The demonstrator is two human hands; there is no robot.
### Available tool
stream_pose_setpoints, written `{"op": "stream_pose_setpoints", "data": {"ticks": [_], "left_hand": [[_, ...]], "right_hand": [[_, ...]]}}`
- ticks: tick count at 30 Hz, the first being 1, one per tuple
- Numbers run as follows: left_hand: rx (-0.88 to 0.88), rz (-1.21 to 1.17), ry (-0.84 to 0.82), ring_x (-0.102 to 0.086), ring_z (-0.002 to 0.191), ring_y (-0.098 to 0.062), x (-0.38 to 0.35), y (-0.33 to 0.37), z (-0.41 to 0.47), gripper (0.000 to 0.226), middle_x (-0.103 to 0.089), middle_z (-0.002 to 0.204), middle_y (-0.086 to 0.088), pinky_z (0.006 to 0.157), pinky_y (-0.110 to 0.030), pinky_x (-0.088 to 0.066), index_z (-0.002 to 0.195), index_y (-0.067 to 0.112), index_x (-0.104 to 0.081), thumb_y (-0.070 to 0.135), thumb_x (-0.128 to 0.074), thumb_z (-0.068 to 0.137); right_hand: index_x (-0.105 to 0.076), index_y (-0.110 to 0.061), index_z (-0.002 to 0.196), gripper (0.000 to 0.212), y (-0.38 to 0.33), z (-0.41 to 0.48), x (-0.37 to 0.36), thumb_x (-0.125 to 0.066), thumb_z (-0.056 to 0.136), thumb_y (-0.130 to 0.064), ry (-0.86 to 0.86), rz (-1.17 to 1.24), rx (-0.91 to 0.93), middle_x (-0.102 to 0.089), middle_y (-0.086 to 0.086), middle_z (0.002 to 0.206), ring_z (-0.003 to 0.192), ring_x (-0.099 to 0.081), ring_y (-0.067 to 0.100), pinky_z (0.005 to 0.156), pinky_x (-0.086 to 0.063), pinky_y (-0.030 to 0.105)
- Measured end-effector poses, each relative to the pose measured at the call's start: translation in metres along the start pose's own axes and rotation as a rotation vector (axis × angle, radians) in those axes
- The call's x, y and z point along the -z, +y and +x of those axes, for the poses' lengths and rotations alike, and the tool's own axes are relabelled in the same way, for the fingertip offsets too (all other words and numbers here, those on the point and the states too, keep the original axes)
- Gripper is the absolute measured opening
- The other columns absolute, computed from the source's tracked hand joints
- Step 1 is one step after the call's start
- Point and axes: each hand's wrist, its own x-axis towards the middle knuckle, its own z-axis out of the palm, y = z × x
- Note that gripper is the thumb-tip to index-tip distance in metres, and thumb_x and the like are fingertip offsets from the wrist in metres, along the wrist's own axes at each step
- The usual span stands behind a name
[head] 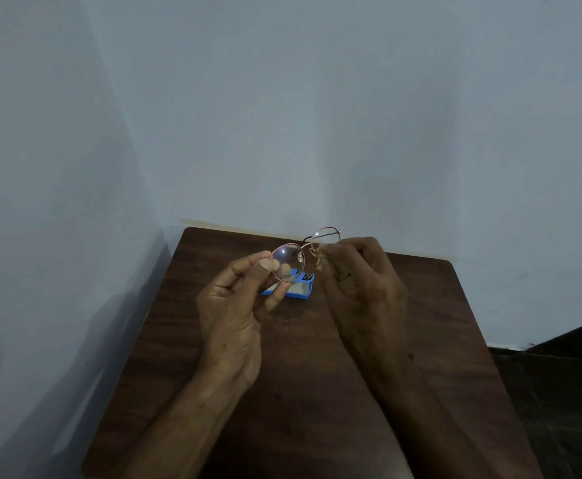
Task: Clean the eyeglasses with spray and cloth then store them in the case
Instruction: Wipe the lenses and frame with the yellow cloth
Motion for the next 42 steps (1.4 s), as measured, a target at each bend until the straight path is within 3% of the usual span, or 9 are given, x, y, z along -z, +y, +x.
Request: {"op": "stream_pose_setpoints", "data": {"ticks": [4,9,13,17,23,30,35,39,42], "left_hand": [[0.055,-0.035,0.007,-0.080,0.083,-0.018,-0.001,-0.001,-0.003,0.021,-0.081,0.088,-0.013,0.073,-0.027,-0.065,0.093,0.012,-0.083,0.019,-0.081,0.072],[0.096,-0.072,0.023,-0.081,0.080,-0.015,0.000,-0.002,-0.003,0.019,-0.081,0.087,-0.011,0.070,-0.025,-0.064,0.092,0.012,-0.082,0.016,-0.079,0.074],[0.112,-0.074,0.019,-0.081,0.080,-0.015,-0.001,-0.005,-0.005,0.015,-0.082,0.087,-0.011,0.069,-0.024,-0.064,0.088,0.014,-0.084,0.016,-0.080,0.074],[0.119,-0.093,0.037,-0.082,0.082,-0.017,0.000,-0.006,-0.003,0.015,-0.082,0.087,-0.012,0.069,-0.025,-0.064,0.092,0.012,-0.082,0.014,-0.077,0.079],[0.138,-0.091,0.015,-0.081,0.080,-0.015,-0.004,-0.010,-0.005,0.013,-0.082,0.085,-0.012,0.068,-0.024,-0.064,0.086,0.014,-0.085,0.016,-0.080,0.075],[0.095,-0.077,0.019,-0.082,0.085,-0.017,-0.013,-0.012,-0.003,0.014,-0.082,0.090,-0.012,0.070,-0.025,-0.064,0.091,0.014,-0.084,0.015,-0.078,0.078],[0.085,-0.046,0.004,-0.081,0.083,-0.017,-0.024,-0.019,-0.008,0.024,-0.081,0.091,-0.014,0.068,-0.024,-0.064,0.094,0.012,-0.083,0.019,-0.082,0.071],[0.065,-0.026,0.011,-0.081,0.082,-0.018,-0.037,-0.025,-0.011,0.023,-0.081,0.090,-0.014,0.067,-0.025,-0.065,0.095,0.012,-0.082,0.019,-0.080,0.072],[0.049,-0.020,0.005,-0.081,0.081,-0.018,-0.046,-0.030,-0.013,0.019,-0.081,0.088,-0.014,0.067,-0.026,-0.065,0.092,0.013,-0.083,0.018,-0.078,0.074]], "right_hand": [[-0.075,-0.013,0.099,0.012,0.006,0.008,0.001,-0.078,0.090,-0.007,0.076,0.021,-0.079,-0.063,-0.002,0.101,0.085,-0.054,0.004,0.075,-0.037,0.001],[-0.074,-0.015,0.095,0.006,0.003,0.006,-0.002,-0.076,0.091,-0.010,0.034,-0.027,-0.007,-0.063,-0.003,0.098,0.085,-0.058,0.011,0.070,-0.046,0.020],[-0.077,-0.013,0.100,0.010,0.010,0.019,0.000,-0.076,0.090,-0.009,0.089,-0.060,-0.072,-0.065,0.001,0.099,0.086,-0.061,0.017,0.072,-0.038,0.017],[-0.074,-0.015,0.102,0.011,-0.001,0.007,-0.002,-0.069,0.092,-0.013,-0.014,-0.037,0.063,-0.064,0.000,0.102,0.088,-0.058,0.015,0.071,-0.046,0.022],[-0.077,-0.012,0.103,0.011,0.013,0.018,0.009,-0.073,0.092,-0.013,0.050,-0.064,-0.049,-0.065,0.002,0.102,0.089,-0.061,0.019,0.072,-0.048,0.028],[-0.072,-0.015,0.099,0.012,0.015,0.002,0.013,-0.072,0.088,-0.009,0.022,-0.015,0.072,-0.062,-0.001,0.102,0.087,-0.057,0.015,0.073,-0.045,0.022],[-0.076,-0.011,0.099,0.009,0.033,0.022,0.025,-0.074,0.091,-0.008,0.107,-0.041,-0.030,-0.066,0.003,0.100,0.087,-0.061,0.019,0.071,-0.051,0.031],[-0.075,-0.010,0.103,0.017,0.034,0.019,0.032,-0.076,0.087,-0.006,-0.019,0.000,0.067,-0.067,0.005,0.105,0.089,-0.063,0.020,0.072,-0.053,0.030],[-0.075,-0.012,0.097,0.013,0.043,0.017,0.038,-0.076,0.086,-0.004,0.005,-0.006,0.036,-0.066,0.003,0.101,0.086,-0.064,0.023,0.070,-0.055,0.037]]}}
